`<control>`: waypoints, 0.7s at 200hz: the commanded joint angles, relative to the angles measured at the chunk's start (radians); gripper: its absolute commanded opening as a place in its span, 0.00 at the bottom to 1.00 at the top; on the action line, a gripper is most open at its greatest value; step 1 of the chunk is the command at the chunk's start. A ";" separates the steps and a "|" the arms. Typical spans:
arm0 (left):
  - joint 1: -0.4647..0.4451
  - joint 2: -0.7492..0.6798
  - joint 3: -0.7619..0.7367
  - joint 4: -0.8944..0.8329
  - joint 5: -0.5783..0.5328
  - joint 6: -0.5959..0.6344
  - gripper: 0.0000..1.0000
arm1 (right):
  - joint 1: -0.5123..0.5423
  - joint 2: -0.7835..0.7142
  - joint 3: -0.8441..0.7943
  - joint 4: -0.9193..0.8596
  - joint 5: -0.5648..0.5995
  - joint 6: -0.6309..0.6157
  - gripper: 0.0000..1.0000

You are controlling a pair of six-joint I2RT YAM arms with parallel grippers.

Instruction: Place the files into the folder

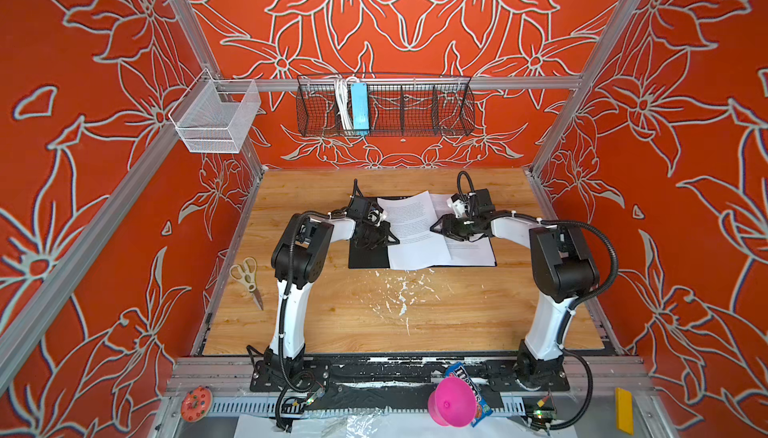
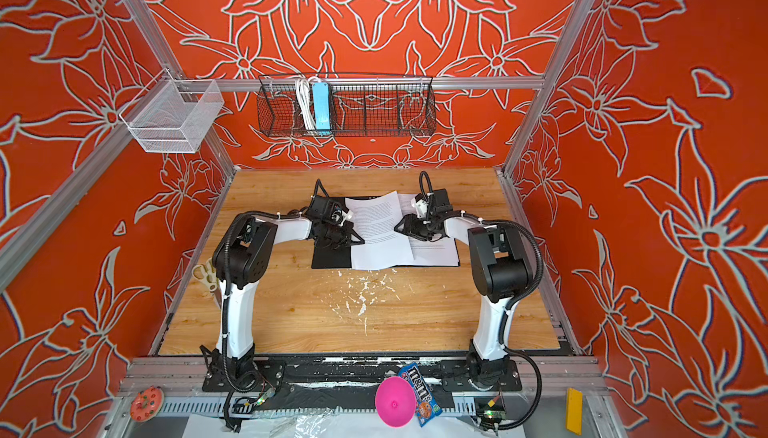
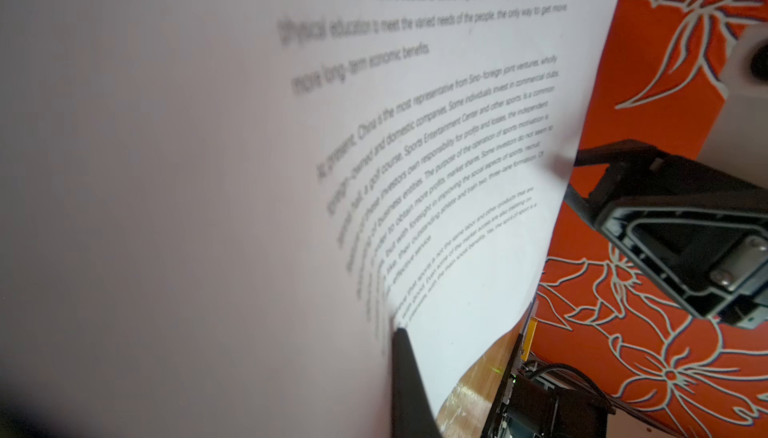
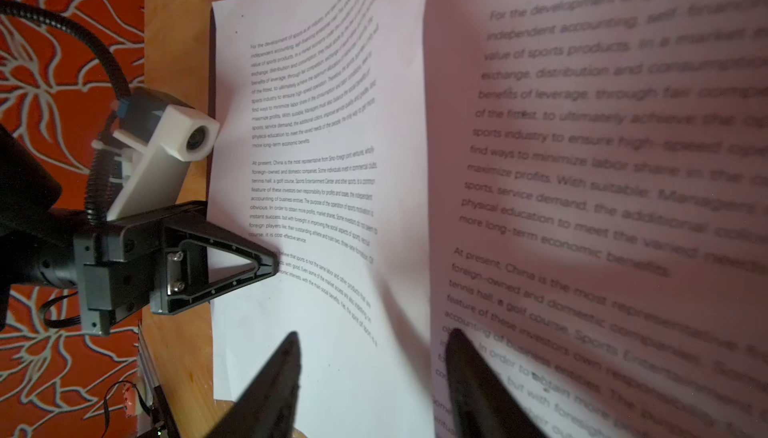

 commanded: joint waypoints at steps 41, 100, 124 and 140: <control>0.006 0.029 -0.001 0.023 0.015 -0.008 0.00 | 0.017 0.018 0.022 -0.009 -0.053 -0.014 0.34; 0.012 0.000 -0.031 0.086 0.072 -0.023 0.00 | 0.018 -0.067 0.006 -0.055 -0.024 -0.011 0.00; 0.012 -0.103 -0.115 0.181 0.082 -0.024 0.00 | 0.010 -0.184 -0.037 -0.088 0.014 -0.003 0.00; 0.011 -0.214 -0.203 0.301 0.094 -0.042 0.06 | -0.009 -0.262 -0.070 -0.103 0.008 0.007 0.00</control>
